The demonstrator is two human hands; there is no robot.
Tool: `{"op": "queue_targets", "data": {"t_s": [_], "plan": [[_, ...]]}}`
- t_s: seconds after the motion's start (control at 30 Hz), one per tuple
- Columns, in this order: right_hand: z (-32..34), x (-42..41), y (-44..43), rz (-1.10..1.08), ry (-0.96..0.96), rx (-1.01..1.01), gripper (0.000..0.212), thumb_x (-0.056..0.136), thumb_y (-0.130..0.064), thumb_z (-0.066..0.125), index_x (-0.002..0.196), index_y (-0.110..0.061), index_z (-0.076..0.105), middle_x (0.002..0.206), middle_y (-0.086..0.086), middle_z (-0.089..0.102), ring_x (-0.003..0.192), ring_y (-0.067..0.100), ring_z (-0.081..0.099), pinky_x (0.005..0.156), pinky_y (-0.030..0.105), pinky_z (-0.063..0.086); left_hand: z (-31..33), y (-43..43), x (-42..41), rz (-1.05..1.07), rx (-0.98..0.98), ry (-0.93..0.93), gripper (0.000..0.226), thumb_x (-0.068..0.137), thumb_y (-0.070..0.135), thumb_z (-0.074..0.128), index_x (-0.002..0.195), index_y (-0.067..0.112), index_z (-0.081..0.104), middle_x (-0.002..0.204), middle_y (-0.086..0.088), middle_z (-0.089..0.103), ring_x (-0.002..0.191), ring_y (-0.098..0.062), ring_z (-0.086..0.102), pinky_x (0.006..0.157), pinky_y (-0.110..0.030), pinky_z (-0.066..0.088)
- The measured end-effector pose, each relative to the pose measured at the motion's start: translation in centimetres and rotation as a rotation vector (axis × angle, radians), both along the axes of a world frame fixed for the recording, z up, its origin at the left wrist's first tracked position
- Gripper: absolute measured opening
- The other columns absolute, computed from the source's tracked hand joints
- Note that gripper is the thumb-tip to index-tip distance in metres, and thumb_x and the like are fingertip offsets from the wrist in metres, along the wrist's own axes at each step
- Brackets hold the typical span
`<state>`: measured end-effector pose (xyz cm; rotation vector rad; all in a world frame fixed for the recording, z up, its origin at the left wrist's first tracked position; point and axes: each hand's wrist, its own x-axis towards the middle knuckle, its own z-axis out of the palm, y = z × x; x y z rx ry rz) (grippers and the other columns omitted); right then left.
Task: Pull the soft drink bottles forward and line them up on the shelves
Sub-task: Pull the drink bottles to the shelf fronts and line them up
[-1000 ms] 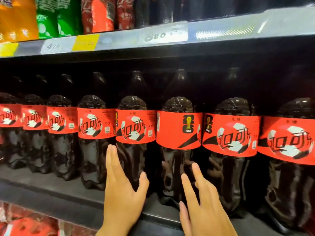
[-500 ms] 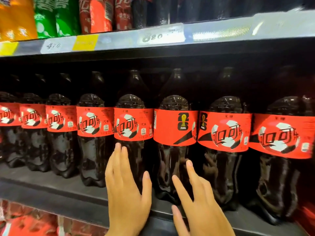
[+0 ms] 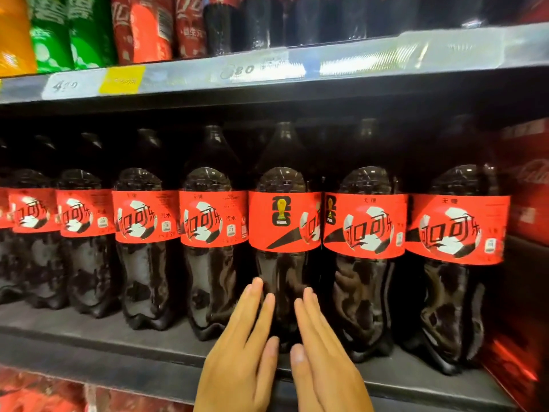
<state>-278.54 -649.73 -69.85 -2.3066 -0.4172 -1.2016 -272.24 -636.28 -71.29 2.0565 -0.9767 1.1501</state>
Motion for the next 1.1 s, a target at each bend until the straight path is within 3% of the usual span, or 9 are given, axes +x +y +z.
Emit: {"op": "queue_targets", "data": {"t_s": [0.07,0.17,0.33,0.5,0.6,0.7,0.83,0.93,1.1], "plan": [[0.2,-0.5,0.0,0.046,0.002,0.088,0.051,0.088,-0.034,0.047,0.136,-0.017,0.049,0.146,-0.01,0.042,0.136,0.001,0.03,0.108,0.009,0.022,0.3,0.3,-0.3,0.029,-0.103,0.045,0.05,0.094,0.03,0.043,0.14,0.013,0.047,0.154,0.005,0.033,0.138,-0.014,0.037,0.106,-0.013,0.033],[0.6,-0.7,-0.2,0.076,0.056,0.279,0.052,0.09,-0.052,0.042,0.139,-0.045,0.027,0.147,-0.037,0.02,0.135,-0.015,0.017,0.101,-0.003,0.014,0.7,-0.4,-0.9,0.021,-0.125,-0.023,0.05,0.093,0.028,0.046,0.141,0.013,0.047,0.154,0.002,0.033,0.139,-0.017,0.036,0.108,-0.021,0.033],[0.6,0.3,0.3,0.089,0.162,0.232,0.068,0.085,-0.069,0.023,0.143,-0.04,0.002,0.151,-0.031,-0.008,0.139,-0.013,-0.007,0.108,0.002,0.001,0.3,-0.8,-0.2,0.066,0.054,-0.17,0.045,0.098,0.025,0.04,0.137,0.004,0.048,0.151,-0.007,0.038,0.14,-0.024,0.035,0.105,-0.042,0.039],[0.2,-0.5,0.8,0.094,0.077,0.148,0.073,0.082,-0.06,0.045,0.145,-0.026,0.03,0.155,-0.017,0.018,0.141,-0.004,0.012,0.108,0.004,0.013,-0.2,0.1,0.4,0.164,0.029,-0.135,0.05,0.087,0.022,0.05,0.131,-0.002,0.052,0.145,-0.014,0.044,0.133,-0.025,0.045,0.097,-0.044,0.043],[0.9,-1.9,-1.2,0.098,0.027,0.146,0.056,0.081,-0.046,0.057,0.134,-0.032,0.05,0.143,-0.028,0.039,0.132,-0.006,0.035,0.1,0.0,0.023,0.1,-0.1,-0.4,0.197,-0.005,-0.068,0.053,0.086,0.026,0.05,0.131,-0.002,0.054,0.145,-0.012,0.045,0.13,-0.025,0.046,0.102,-0.039,0.039],[1.2,-3.1,-4.6,-0.072,-0.151,0.173,0.041,0.081,-0.036,0.055,0.12,-0.026,0.06,0.133,-0.021,0.051,0.124,-0.002,0.044,0.097,0.001,0.027,0.6,-2.3,-2.1,0.121,-0.058,-0.096,0.053,0.085,0.026,0.054,0.133,0.004,0.053,0.146,-0.008,0.043,0.134,-0.022,0.041,0.109,-0.032,0.03],[1.0,-4.0,-9.7,-0.35,-0.228,0.148,0.049,0.08,-0.035,0.052,0.124,-0.014,0.056,0.138,-0.005,0.045,0.128,0.01,0.038,0.108,0.015,0.022,1.6,-7.1,-3.9,-0.061,-0.059,-0.092,0.06,0.087,0.031,0.056,0.142,0.014,0.042,0.151,0.0,0.035,0.138,-0.018,0.035,0.112,-0.029,0.028],[1.4,-3.9,-11.6,-0.483,-0.264,0.197,0.064,0.08,-0.036,0.057,0.133,-0.003,0.044,0.147,0.01,0.033,0.136,0.025,0.03,0.114,0.021,0.017,2.8,-9.9,-3.9,-0.039,-0.11,0.012,0.073,0.086,0.045,0.054,0.149,0.02,0.027,0.157,0.006,0.019,0.142,-0.013,0.026,0.112,-0.028,0.029],[0.5,-2.5,-10.9,-0.57,-0.204,0.217,0.095,0.075,-0.04,0.065,0.148,-0.006,0.015,0.16,0.006,0.004,0.147,0.027,0.005,0.115,0.048,0.018,2.9,-12.2,-3.2,0.036,-0.132,0.072,0.088,0.08,0.05,0.061,0.151,0.016,0.02,0.159,-0.002,0.012,0.139,-0.027,0.027,0.1,-0.046,0.046]]}}
